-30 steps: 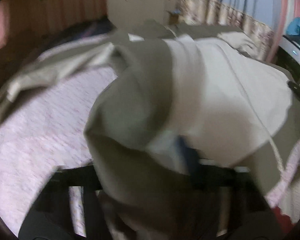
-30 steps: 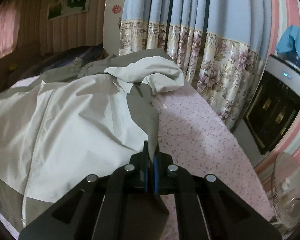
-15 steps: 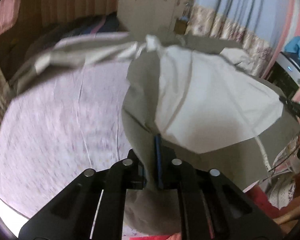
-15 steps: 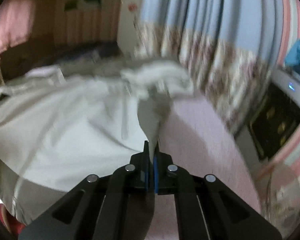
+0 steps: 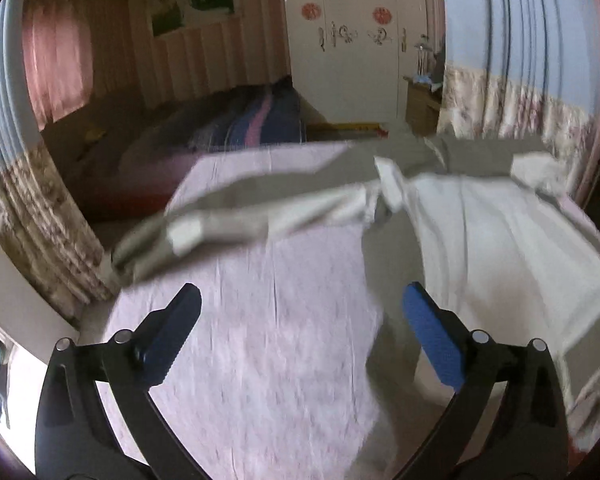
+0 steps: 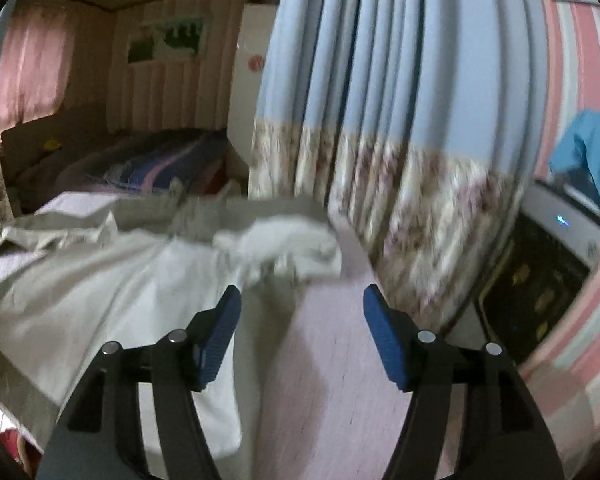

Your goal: Fold large clothes

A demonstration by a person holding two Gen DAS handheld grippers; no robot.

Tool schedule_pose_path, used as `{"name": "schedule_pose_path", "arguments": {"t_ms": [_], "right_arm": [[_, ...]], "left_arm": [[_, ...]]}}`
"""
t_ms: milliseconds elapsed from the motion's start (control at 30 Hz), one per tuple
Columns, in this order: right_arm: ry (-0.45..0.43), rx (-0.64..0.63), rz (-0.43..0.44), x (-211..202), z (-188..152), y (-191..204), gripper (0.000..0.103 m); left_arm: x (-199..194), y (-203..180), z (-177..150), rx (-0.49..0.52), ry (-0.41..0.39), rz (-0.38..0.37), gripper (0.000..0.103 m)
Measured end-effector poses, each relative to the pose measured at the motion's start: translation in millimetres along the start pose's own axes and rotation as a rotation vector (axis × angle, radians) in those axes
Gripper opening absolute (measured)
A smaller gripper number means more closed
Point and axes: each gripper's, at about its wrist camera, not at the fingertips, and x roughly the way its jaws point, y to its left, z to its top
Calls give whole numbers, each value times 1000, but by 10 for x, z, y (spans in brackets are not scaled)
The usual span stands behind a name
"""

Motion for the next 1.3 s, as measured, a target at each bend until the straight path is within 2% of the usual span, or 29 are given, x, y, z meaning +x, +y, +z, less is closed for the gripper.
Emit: {"name": "schedule_pose_path", "arguments": {"t_ms": [133,267,333,400,533,633,800,967,1067,1233,1300], "right_arm": [[-38,-24,65,228,501,-123,64],[-51,-46,206,593,1106,-163,67],[-45,-69,218,819,1292,-53,69],[-29,-73,240,1045,1302,53,69],[24,-52,316,1539,980,289,69],[136,-95,341,2005,606,542,69],[235,-134,384,2480,223,842,69],[255,-194,440,2752,263,1200,69],[280,-236,437,2940,362,1413,69],[369,-235,422,3314,365,1640,69],[414,-220,412,3458,318,1701,66]], "left_arm": [[101,-46,653,23,-44,25,100],[222,-183,1268,88,-97,36,100],[286,-257,1502,98,-123,28,100],[392,-336,1617,99,-136,10,100],[779,-506,1588,75,-108,-43,100],[1018,-597,1452,90,-85,-89,100],[1302,-643,1343,109,-51,-101,100],[1584,-523,1379,74,-6,-108,100],[1762,-490,1440,55,8,-130,100],[2173,-559,1456,45,42,-119,100],[2328,-631,1414,47,58,-115,100]]}}
